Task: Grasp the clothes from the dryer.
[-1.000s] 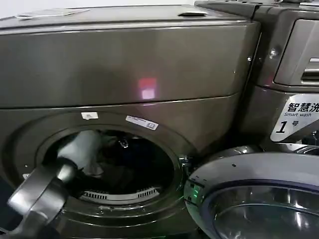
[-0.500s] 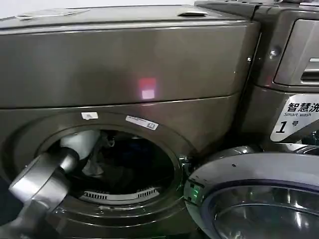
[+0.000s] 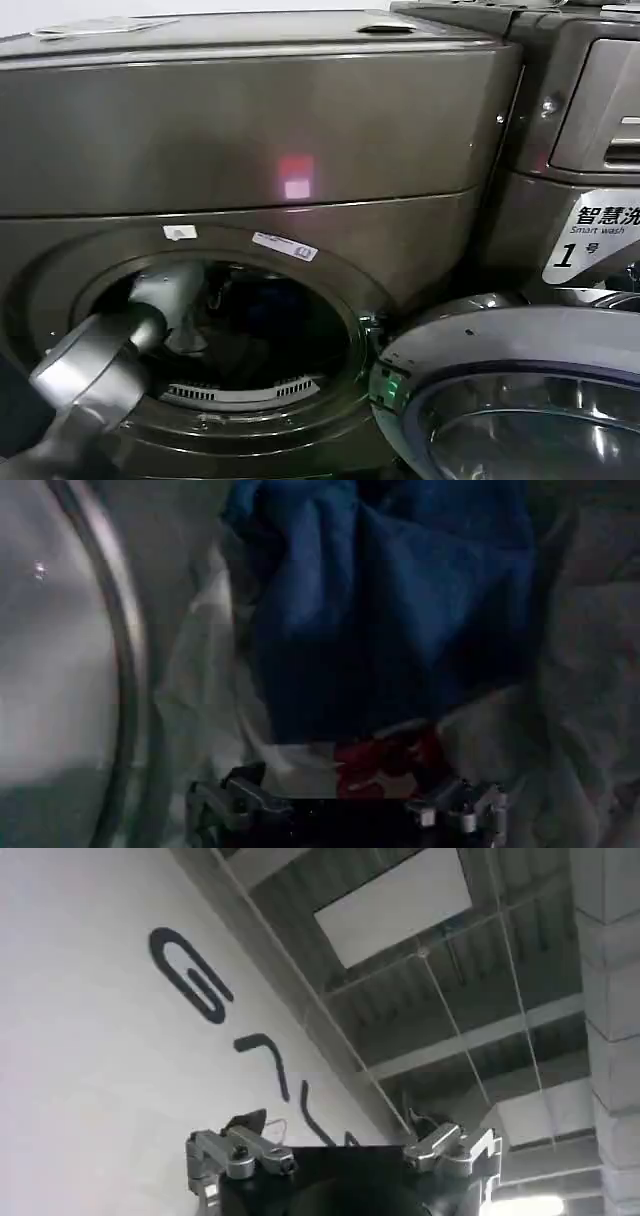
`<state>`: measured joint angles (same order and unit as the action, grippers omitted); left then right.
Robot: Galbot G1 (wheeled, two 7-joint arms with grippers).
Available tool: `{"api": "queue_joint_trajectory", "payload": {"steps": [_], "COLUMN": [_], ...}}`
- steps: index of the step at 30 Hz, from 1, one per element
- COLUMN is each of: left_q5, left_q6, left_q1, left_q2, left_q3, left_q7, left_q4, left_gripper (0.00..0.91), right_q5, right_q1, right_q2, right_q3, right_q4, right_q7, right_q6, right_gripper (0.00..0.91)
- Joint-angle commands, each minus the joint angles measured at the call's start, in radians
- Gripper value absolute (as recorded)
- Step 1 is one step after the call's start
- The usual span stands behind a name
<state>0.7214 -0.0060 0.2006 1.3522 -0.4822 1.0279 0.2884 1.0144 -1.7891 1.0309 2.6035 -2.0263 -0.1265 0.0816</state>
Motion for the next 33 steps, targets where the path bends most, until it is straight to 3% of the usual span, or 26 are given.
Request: {"api": "queue_joint_trajectory", "payload": {"steps": [1,3,4,6,9,10,15,19,26,33], "left_q5": [0.021,0.024,0.024,0.024,0.025,0.024,0.022,0.010,-0.006,-0.090], "left_q6": [0.000,-0.001,-0.001,-0.001,-0.003,-0.003,-0.005,-0.009,-0.020,0.007], "left_q1": [-0.017,-0.020,-0.020,-0.019,-0.019,-0.019,-0.018,-0.013,-0.007,-0.017], "left_q2": [0.004,0.004,0.003,0.001,0.001,0.002,0.009,0.012,0.010,0.021], "left_q3": [-0.011,-0.013,-0.013,-0.013,-0.014,-0.014,-0.012,-0.006,-0.001,0.130], "left_q7": [0.009,0.012,0.017,0.020,0.028,0.030,0.039,0.041,0.057,-0.013], "left_q4": [-0.019,-0.028,-0.031,-0.032,-0.032,-0.033,-0.036,-0.039,-0.031,0.011], "left_gripper": [0.907,0.751,0.592,0.501,0.182,0.148,0.102,0.000,0.000,0.000], "right_q5": [0.000,0.000,0.000,0.000,0.000,-0.001,-0.006,-0.009,-0.016,-0.020], "right_q1": [-0.003,-0.004,-0.004,-0.004,-0.002,-0.002,0.002,0.003,0.007,0.011], "right_q2": [0.002,0.001,0.002,0.002,0.001,0.002,0.004,0.003,0.007,0.008], "right_q3": [0.003,0.003,0.002,0.002,0.001,0.000,-0.003,-0.001,-0.007,-0.012], "right_q4": [-0.001,-0.001,0.000,-0.001,-0.002,-0.001,0.002,0.006,0.009,0.006], "right_q7": [0.000,-0.001,-0.001,-0.001,-0.001,-0.002,-0.003,-0.004,-0.006,-0.005], "right_q6": [-0.001,-0.001,-0.001,-0.001,-0.001,-0.001,-0.002,-0.003,-0.005,-0.005], "right_gripper": [0.907,0.907,0.907,0.907,0.907,0.907,0.907,0.907,0.907,0.907]}}
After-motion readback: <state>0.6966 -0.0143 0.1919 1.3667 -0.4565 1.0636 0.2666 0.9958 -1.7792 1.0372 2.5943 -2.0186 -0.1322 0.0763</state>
